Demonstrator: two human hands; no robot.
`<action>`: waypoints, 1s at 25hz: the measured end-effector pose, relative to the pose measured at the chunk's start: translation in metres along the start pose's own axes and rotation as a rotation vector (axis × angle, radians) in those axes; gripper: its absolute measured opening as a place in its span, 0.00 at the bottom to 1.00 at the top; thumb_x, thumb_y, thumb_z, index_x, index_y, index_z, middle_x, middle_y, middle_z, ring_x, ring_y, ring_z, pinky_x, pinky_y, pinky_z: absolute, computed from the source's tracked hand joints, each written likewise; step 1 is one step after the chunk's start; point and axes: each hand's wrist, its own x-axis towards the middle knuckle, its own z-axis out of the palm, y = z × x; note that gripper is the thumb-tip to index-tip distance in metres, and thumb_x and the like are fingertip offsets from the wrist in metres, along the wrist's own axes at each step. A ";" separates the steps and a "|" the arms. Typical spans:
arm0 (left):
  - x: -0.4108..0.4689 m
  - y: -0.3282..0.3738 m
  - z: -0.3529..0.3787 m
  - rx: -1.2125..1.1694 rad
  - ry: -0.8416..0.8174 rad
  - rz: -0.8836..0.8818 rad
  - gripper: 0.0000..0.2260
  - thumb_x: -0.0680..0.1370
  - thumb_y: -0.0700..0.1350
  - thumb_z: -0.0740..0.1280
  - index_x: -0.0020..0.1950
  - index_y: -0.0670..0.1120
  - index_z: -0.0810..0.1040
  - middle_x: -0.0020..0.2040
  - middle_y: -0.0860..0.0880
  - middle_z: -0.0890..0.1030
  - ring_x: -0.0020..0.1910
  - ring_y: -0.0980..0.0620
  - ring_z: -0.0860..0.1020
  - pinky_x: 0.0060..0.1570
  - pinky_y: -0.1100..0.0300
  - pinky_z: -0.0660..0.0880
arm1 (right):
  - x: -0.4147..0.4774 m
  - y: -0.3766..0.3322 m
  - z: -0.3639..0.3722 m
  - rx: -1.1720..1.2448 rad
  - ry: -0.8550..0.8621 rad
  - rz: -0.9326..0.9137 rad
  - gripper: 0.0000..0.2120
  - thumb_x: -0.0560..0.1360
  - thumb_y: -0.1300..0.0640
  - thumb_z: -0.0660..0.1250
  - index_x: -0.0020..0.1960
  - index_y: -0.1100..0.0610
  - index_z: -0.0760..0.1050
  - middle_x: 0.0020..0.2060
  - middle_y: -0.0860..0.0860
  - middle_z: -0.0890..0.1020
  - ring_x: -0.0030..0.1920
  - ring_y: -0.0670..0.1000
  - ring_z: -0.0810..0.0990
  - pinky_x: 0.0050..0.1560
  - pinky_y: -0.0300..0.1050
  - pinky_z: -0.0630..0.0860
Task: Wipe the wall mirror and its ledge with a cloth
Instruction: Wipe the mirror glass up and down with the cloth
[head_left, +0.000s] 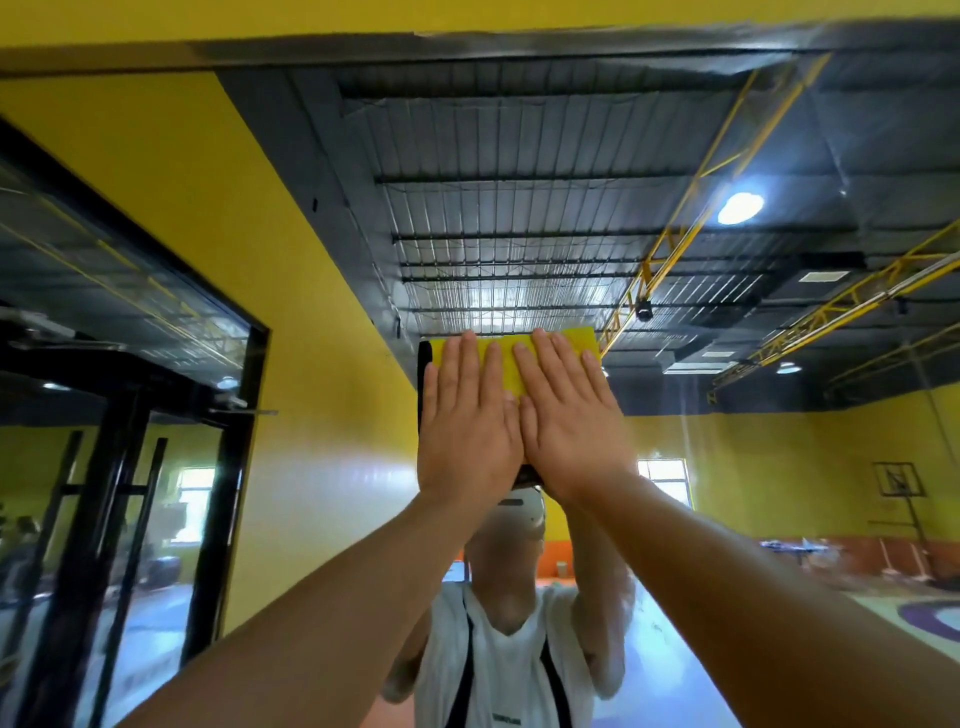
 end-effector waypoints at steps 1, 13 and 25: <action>0.004 0.009 0.003 -0.013 -0.001 0.009 0.28 0.84 0.53 0.40 0.84 0.46 0.52 0.84 0.44 0.49 0.83 0.46 0.43 0.81 0.45 0.45 | 0.000 0.011 -0.003 -0.011 0.002 -0.011 0.28 0.85 0.46 0.42 0.82 0.54 0.58 0.82 0.53 0.58 0.82 0.53 0.53 0.81 0.55 0.48; 0.013 0.116 0.023 0.082 -0.094 0.114 0.30 0.82 0.54 0.39 0.84 0.49 0.51 0.85 0.44 0.48 0.84 0.46 0.44 0.81 0.45 0.45 | -0.036 0.128 -0.031 -0.066 -0.022 0.019 0.29 0.85 0.44 0.44 0.83 0.54 0.55 0.82 0.54 0.56 0.82 0.54 0.50 0.82 0.53 0.43; -0.115 0.113 0.019 0.000 -0.099 0.132 0.25 0.87 0.51 0.49 0.84 0.47 0.56 0.84 0.42 0.52 0.83 0.44 0.48 0.81 0.43 0.51 | -0.157 0.092 -0.033 0.004 -0.082 -0.012 0.27 0.86 0.47 0.49 0.83 0.56 0.55 0.82 0.56 0.54 0.83 0.56 0.50 0.81 0.58 0.50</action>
